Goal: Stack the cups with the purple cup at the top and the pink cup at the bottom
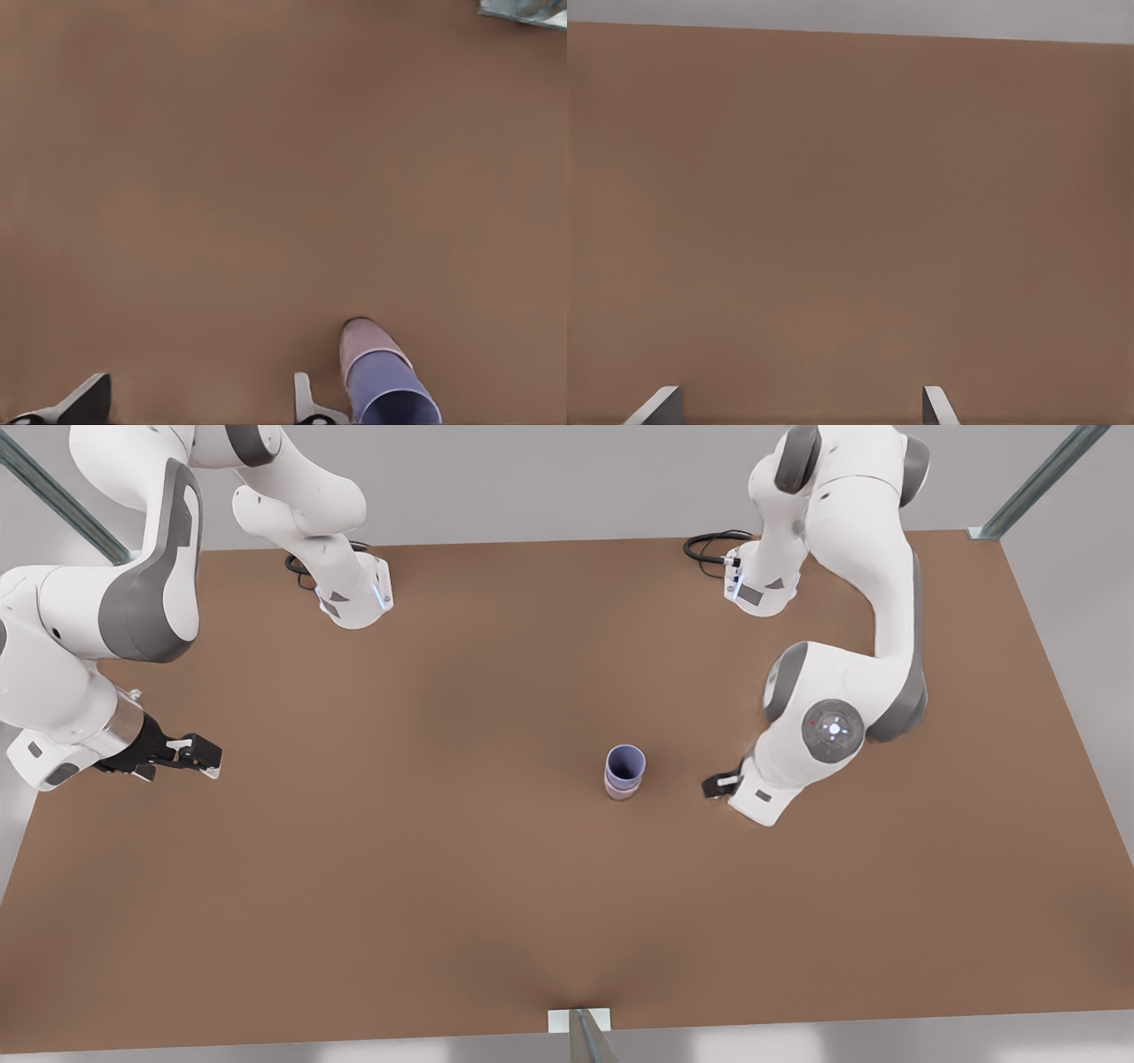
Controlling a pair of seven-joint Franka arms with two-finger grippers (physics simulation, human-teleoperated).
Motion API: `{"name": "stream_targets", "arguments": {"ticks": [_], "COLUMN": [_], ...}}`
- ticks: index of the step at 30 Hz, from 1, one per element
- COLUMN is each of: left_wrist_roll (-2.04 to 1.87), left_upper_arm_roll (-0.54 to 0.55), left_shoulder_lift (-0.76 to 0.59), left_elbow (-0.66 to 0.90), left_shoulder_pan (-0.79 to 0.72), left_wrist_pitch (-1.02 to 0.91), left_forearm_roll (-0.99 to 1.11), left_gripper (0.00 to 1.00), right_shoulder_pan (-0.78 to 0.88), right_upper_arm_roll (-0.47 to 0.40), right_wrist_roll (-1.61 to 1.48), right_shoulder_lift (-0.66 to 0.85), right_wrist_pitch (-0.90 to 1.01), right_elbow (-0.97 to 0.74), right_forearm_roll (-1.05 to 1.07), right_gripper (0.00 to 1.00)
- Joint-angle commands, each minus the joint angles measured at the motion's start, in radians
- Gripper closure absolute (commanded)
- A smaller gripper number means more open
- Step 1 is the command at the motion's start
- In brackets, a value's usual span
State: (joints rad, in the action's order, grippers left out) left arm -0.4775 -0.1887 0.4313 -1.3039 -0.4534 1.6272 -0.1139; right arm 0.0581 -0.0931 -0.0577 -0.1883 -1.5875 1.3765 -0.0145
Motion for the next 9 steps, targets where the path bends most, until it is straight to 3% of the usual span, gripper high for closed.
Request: {"name": "stream_targets", "arguments": {"ticks": [1,2,4,5,9], "left_wrist_roll": [0.457,0.497,0.539,0.548,0.574], "left_upper_arm_roll": [-0.054,-0.035,0.184,0.242,0.278], "left_shoulder_lift": [-0.055,-0.108,-0.195,-0.232,-0.327], "left_elbow": [0.008,-0.003,-0.023,-0.044,-0.141], "left_shoulder_pan": [0.005,0.065,0.222,0.285,0.329], "left_wrist_pitch": [-0.174,-0.176,-0.181,-0.178,-0.128], "left_forearm_roll": [0.019,0.019,0.169,0.172,0.171], "left_gripper": [0.00,0.00,0.00,0.00,0.00], "right_shoulder_pan": [0.000,0.000,0.000,0.000,0.000], "right_upper_arm_roll": [0.000,0.000,0.000,0.000,0.000], "right_wrist_roll": [-0.016,-0.014,-0.014,-0.014,-0.014], "right_shoulder_lift": [0.001,0.001,0.001,0.001,0.001], "right_wrist_pitch": [0.000,0.000,0.000,0.000,0.000], "right_elbow": [0.000,0.000,0.000,0.000,0.000], "right_forearm_roll": [0.001,0.001,0.001,0.001,0.001], "right_gripper": [0.00,0.00,0.00,0.00,0.00]}}
